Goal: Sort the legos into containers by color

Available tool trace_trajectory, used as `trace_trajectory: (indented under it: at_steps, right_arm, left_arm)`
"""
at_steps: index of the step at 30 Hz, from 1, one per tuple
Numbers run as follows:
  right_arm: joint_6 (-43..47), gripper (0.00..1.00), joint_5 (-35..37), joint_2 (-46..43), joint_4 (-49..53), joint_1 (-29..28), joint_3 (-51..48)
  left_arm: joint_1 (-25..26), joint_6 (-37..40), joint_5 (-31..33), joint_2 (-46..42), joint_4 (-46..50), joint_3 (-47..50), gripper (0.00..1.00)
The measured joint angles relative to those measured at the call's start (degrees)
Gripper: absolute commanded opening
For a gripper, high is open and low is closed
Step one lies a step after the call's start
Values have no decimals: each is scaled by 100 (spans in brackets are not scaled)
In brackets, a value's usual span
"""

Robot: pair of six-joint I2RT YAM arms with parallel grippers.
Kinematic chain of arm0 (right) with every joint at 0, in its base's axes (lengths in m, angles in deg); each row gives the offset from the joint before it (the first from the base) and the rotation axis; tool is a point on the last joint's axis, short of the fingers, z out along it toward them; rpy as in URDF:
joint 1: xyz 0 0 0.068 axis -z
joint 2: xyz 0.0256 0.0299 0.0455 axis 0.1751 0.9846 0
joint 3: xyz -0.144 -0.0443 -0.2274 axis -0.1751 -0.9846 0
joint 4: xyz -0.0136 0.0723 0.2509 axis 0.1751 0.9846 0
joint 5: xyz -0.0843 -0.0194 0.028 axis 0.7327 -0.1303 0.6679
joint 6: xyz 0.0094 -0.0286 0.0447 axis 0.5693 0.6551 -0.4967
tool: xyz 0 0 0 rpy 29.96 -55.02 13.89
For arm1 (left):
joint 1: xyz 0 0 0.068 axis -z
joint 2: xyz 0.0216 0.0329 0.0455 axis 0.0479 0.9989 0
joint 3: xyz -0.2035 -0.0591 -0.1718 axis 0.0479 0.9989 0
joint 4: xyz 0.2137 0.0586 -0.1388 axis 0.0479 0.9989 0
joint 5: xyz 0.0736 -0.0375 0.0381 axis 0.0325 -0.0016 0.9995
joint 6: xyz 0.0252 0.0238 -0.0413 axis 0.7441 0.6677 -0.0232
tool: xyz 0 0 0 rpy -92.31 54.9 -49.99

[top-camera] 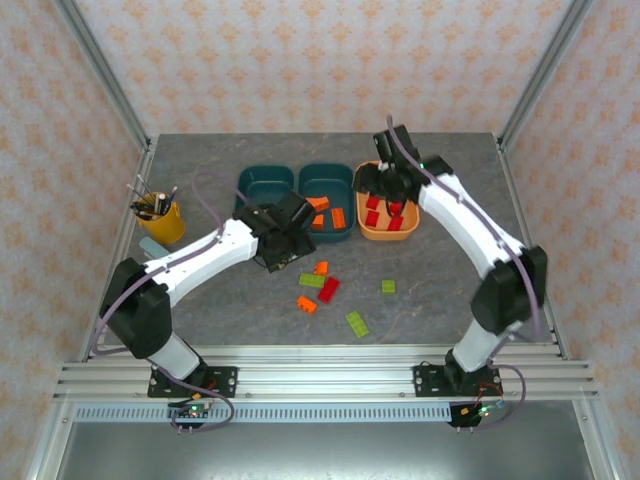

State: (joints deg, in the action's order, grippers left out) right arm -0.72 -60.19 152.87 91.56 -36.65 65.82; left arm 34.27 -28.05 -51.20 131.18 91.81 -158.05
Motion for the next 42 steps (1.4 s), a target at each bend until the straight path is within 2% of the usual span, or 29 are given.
trace_trajectory:
  at_steps: [9,14,18,26,32,39,42]
  right_arm:
    - [153,60,-809,-1764,-951,-848,-2881]
    - [280,60,-992,-2625,-1130,-866,-3366]
    - [413,60,-1023,-2861,-1185,-866,-3366]
    - [452,60,-1027,-2863,-1172,-866,-3366]
    - [452,60,-1027,-2863,-1167,-866,-3366]
    - [450,60,-1025,-2863,-1165,-866,-3366]
    - [448,60,-1025,-2863,-1165,-866,-3366]
  left_arm:
    - [131,-2472,-251,647,-422,179,65]
    - [264,-3615,-243,955,-544,170,60]
    - [280,-4341,-240,1108,-581,116,59]
    - [299,-5134,-251,1379,-743,79,59]
    - [313,-5160,-280,1569,-874,66,59]
    - [315,-5160,-295,1690,-844,-81,49]
    - [337,-5163,-310,1816,-780,-188,48]
